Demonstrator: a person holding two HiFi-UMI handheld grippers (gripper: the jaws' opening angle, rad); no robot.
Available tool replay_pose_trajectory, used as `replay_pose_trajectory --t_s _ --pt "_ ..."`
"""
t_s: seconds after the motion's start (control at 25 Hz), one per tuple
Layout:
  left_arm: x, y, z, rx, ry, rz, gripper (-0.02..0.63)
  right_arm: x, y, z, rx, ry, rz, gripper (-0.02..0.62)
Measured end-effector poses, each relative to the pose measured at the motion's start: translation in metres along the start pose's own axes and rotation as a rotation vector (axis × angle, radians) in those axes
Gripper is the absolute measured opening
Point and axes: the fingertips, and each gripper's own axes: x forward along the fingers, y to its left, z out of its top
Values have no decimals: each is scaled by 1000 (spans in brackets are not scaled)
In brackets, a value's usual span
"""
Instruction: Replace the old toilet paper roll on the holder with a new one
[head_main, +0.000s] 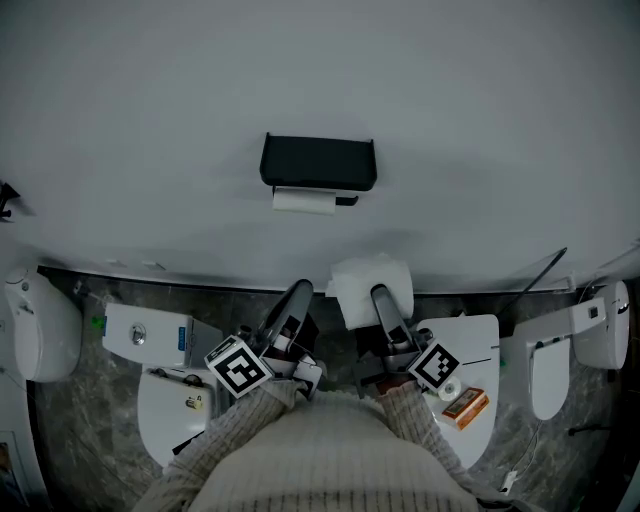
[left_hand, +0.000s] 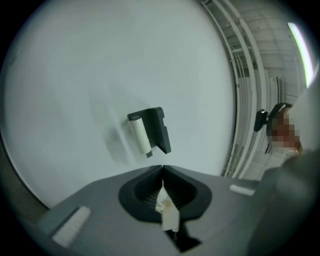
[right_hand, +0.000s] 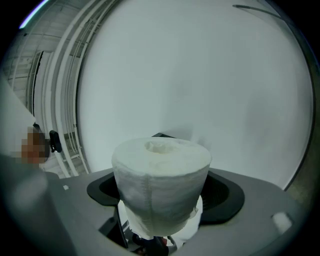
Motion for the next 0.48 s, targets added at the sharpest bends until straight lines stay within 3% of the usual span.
replay_pose_trajectory --t_s 0.28,0.48 --pt "13 11 11 5 -14 31 -5 10 -6 -2 16 29 -6 436" --pt "19 18 24 -56 -10 24 -5 18 -4 -1 18 9 -13 436"
